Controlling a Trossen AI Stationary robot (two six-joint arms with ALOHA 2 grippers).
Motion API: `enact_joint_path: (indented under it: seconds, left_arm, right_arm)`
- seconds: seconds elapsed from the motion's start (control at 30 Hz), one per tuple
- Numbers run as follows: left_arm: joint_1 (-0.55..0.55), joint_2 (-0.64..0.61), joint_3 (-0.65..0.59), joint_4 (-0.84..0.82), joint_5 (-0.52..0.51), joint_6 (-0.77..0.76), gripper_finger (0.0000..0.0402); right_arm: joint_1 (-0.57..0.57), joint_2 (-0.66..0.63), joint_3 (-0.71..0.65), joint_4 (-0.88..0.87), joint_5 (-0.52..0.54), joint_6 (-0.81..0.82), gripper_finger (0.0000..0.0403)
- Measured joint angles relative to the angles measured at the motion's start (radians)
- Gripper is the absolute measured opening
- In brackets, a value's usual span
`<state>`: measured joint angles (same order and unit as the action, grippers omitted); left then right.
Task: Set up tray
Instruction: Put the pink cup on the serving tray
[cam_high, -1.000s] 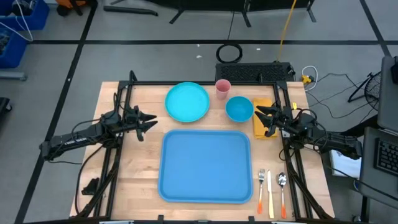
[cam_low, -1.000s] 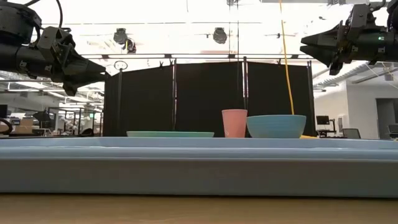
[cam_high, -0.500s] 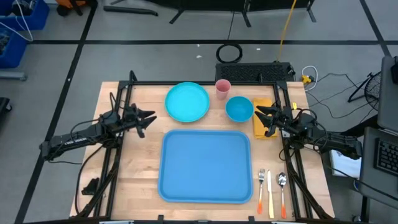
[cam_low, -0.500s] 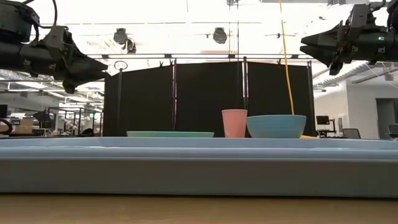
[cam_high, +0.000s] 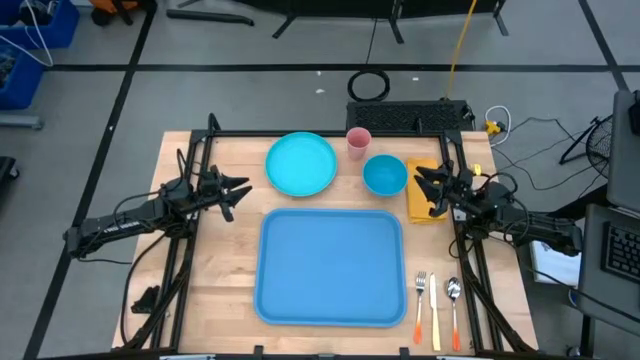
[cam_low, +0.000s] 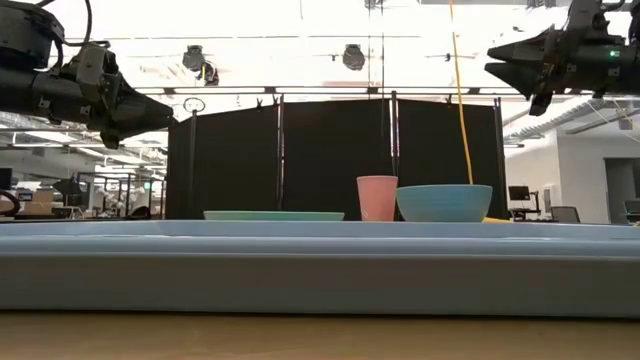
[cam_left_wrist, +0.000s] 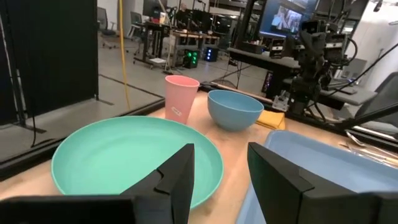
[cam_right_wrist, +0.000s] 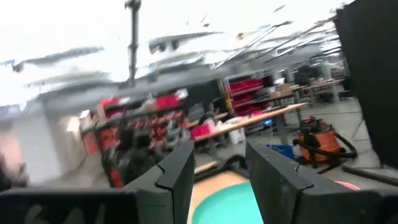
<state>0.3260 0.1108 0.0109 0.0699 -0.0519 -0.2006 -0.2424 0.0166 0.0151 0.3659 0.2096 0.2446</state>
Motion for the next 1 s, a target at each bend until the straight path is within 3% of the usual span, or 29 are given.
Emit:
enact_joint_path:
  seconds: [0.1, 0.17, 0.3, 0.37, 0.5, 0.67, 0.8, 1.0]
  left_arm:
    - [0.001, 0.0, 0.0, 0.024, -0.016, 0.057, 0.0152]
    - [0.001, 0.0, 0.0, 0.03, -0.041, 0.067, 0.0152]
    - [0.001, 0.0, 0.0, -0.008, -0.047, -0.006, 0.0152]
    - [0.001, 0.0, 0.0, -0.022, -0.047, -0.011, 0.0152]
    - [0.001, 0.0, 0.001, -0.038, -0.058, -0.015, 0.0152]
    - [0.001, 0.0, 0.002, -0.041, -0.057, -0.046, 0.0152]
    - [0.001, 0.0, 0.001, -0.04, -0.059, -0.047, 0.0152]
    - [0.001, 0.0, 0.001, -0.042, -0.054, -0.093, 0.0152]
  right_arm:
    - [-0.001, 0.048, 0.044, 0.024, 0.123, 0.021, 0.0133]
    - [-0.003, 0.128, 0.115, -0.107, 0.19, 0.015, 0.0131]
    - [-0.044, 0.394, 0.419, -0.303, 0.331, 0.018, 0.013]
    - [-0.093, 0.565, 0.572, -0.434, 0.339, -0.041, 0.013]
    - [-0.262, 0.899, 0.928, -0.688, 0.223, -0.118, 0.013]
    - [-0.492, 1.277, 1.252, -0.876, -0.037, -0.17, 0.013]
    - [-0.59, 1.467, 1.383, -0.947, -0.083, -0.19, 0.013]
    - [-0.615, 1.611, 1.394, -0.925, -0.083, -0.182, 0.013]
